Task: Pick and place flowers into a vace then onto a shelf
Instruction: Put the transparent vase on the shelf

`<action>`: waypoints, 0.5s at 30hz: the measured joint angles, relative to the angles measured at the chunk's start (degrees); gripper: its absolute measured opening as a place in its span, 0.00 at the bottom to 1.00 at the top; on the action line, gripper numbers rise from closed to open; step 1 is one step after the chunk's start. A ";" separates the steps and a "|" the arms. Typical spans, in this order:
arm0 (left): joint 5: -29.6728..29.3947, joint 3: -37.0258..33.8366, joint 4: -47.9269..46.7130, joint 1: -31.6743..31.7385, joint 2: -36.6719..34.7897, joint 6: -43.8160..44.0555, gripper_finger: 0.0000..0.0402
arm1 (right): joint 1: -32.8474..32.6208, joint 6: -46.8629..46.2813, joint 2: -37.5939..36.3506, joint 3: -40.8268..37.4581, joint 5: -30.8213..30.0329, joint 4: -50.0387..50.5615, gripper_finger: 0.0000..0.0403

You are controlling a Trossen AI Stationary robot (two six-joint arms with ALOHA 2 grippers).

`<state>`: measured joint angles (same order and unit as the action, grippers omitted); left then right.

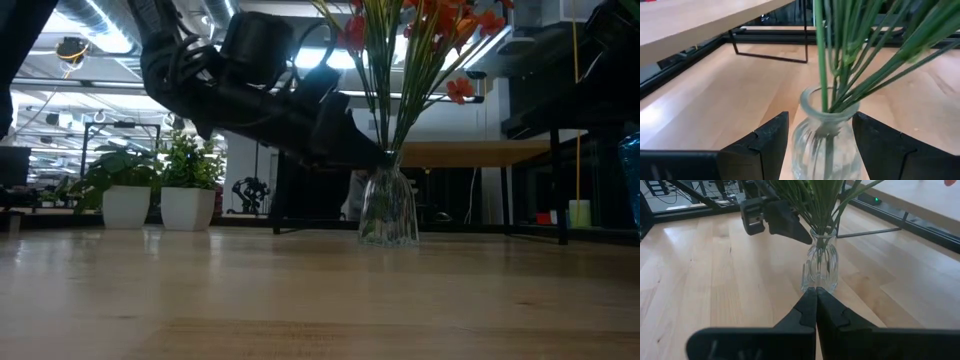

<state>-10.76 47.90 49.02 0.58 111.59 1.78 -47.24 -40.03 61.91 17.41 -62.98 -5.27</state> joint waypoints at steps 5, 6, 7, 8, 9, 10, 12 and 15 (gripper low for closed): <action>1.26 1.49 -1.30 0.42 0.00 0.50 0.53 | 0.00 0.00 0.00 0.00 0.00 0.00 0.00; 1.33 1.95 -1.83 0.44 0.00 0.49 0.53 | 0.00 0.00 0.00 0.00 0.00 0.00 0.00; 1.35 2.42 -2.21 0.44 0.00 0.49 0.53 | 0.00 0.00 0.00 0.00 0.00 0.00 0.00; 1.36 3.02 -3.09 0.50 0.00 0.48 0.53 | 0.00 0.00 -0.02 0.00 0.00 0.00 0.00; 1.45 3.57 -4.51 0.65 -0.01 0.48 0.53 | 0.00 0.00 0.00 0.00 0.00 0.00 0.00; 1.59 4.00 -6.32 0.77 -0.03 0.54 0.53 | 0.00 0.00 0.00 0.00 0.00 0.00 0.00; 1.78 4.55 -9.79 1.15 -0.04 1.32 0.53 | 0.00 0.00 -0.01 0.00 0.02 0.00 0.00; 1.44 4.79 -10.16 1.25 -0.04 1.16 0.53 | 0.00 0.00 -0.02 0.02 0.02 0.00 0.00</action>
<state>-9.32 52.69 38.86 1.83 111.55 2.94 -47.24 -40.03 61.89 17.43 -62.96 -5.28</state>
